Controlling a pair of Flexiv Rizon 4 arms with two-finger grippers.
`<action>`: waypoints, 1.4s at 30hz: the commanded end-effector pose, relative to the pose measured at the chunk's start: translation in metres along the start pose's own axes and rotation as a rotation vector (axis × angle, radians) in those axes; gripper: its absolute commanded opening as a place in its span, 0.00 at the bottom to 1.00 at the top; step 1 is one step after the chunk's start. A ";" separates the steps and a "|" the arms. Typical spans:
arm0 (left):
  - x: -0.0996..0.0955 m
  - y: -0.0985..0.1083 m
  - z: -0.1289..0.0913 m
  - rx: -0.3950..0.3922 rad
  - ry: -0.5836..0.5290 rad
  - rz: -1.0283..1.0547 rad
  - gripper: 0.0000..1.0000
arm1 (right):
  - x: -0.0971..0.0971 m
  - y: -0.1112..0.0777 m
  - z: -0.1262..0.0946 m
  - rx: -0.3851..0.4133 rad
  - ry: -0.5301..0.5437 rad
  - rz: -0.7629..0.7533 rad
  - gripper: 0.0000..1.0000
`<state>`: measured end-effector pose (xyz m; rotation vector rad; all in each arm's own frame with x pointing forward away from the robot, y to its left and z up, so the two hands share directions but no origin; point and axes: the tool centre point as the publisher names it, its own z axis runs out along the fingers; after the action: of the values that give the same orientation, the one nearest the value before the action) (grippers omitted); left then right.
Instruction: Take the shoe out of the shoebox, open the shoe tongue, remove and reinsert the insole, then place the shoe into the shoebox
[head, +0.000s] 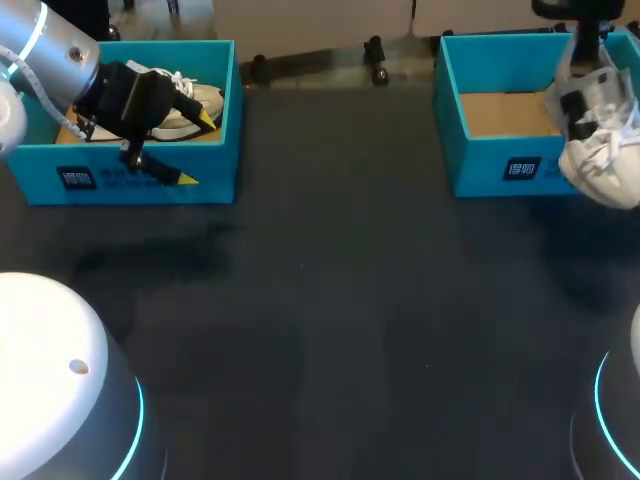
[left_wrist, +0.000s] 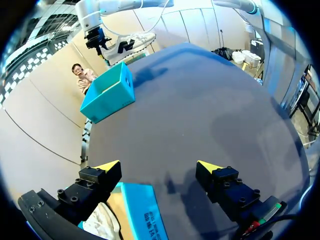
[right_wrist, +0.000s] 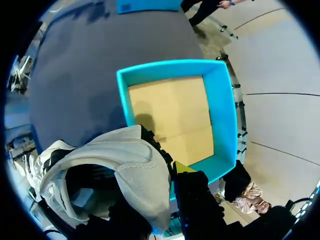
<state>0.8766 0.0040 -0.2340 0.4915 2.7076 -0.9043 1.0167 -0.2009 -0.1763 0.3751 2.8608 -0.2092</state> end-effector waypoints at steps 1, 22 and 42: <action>-0.001 0.000 0.000 -0.003 0.003 0.000 1.00 | -0.010 -0.004 0.006 -0.016 0.010 0.010 0.00; -0.001 0.000 0.000 -0.003 0.003 0.000 1.00 | -0.024 -0.019 0.014 -0.012 0.008 0.037 0.00; -0.001 0.000 0.000 -0.003 0.003 0.000 1.00 | -0.059 -0.087 0.030 0.042 -0.005 0.618 0.00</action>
<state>0.8766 0.0040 -0.2340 0.4917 2.7076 -0.9043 1.0612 -0.3043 -0.1856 0.9015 2.7455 -0.1753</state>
